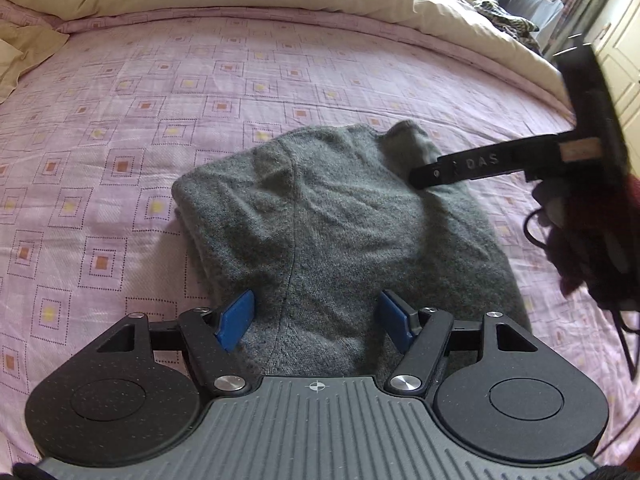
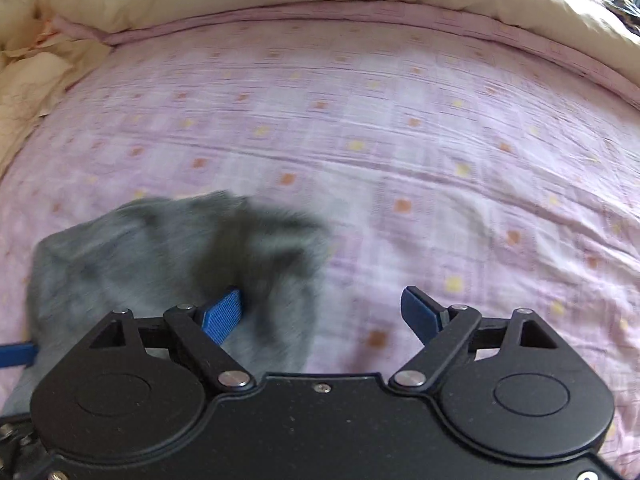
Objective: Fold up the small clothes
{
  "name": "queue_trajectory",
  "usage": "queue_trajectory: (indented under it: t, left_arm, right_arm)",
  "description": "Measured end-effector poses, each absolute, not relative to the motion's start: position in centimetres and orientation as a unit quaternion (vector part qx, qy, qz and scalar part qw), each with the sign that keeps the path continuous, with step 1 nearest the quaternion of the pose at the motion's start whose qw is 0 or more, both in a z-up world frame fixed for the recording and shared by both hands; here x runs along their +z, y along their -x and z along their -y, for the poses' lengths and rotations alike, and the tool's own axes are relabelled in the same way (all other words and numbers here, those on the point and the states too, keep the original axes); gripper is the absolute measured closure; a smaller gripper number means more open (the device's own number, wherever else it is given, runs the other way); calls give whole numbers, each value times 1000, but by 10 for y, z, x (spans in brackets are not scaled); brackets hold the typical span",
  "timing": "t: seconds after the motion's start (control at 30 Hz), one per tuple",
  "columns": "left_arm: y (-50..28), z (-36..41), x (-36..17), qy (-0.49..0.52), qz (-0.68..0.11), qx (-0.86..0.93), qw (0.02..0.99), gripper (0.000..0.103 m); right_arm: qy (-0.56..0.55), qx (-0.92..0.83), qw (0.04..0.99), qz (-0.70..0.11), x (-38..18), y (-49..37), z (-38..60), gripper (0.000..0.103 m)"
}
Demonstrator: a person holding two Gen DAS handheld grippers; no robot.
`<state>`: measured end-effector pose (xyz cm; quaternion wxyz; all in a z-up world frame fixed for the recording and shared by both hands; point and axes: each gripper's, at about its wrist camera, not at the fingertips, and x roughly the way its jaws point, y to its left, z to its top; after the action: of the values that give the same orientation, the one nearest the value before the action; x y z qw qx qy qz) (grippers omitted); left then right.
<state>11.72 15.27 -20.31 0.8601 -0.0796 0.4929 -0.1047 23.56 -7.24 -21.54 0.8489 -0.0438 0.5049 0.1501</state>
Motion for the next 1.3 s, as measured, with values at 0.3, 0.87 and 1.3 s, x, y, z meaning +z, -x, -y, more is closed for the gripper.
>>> queue_trajectory:
  t: [0.3, 0.87, 1.3]
  left_arm:
    - [-99, -174, -189, 124, -487, -68, 862, 36]
    - [-84, -187, -221, 219, -529, -50, 818, 33]
    - [-140, -215, -220, 244, -505, -60, 826, 33]
  right_arm:
    - [-12, 125, 865, -485, -195, -233, 111, 15]
    - [-145, 207, 811, -528, -206, -129, 122, 13]
    - [-188, 273, 764, -554, -225, -92, 110, 11]
